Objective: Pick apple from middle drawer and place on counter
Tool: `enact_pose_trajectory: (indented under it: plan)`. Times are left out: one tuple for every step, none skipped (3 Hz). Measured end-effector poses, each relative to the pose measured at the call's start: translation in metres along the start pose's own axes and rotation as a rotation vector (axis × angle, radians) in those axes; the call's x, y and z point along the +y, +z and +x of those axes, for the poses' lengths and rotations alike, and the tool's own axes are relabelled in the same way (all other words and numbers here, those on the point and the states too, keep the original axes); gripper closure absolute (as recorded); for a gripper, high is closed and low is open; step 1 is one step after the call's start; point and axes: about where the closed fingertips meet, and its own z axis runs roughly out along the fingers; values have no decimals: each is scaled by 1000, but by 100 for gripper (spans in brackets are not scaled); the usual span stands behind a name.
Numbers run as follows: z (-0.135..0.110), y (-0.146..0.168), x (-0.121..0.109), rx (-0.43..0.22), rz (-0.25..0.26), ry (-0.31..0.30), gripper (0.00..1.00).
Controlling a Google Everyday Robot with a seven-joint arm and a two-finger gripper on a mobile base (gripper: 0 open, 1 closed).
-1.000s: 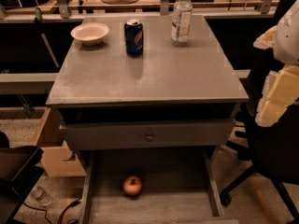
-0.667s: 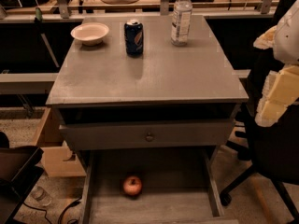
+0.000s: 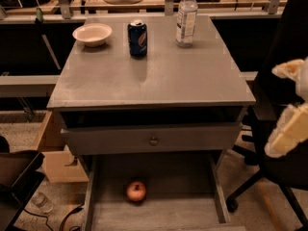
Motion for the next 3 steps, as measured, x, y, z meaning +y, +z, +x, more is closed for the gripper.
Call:
enact_pose_trajectory:
  plan:
    - [24, 24, 34, -120, 26, 20, 0]
    - [60, 67, 64, -265, 48, 102, 0]
    - [73, 107, 83, -452, 11, 156, 0]
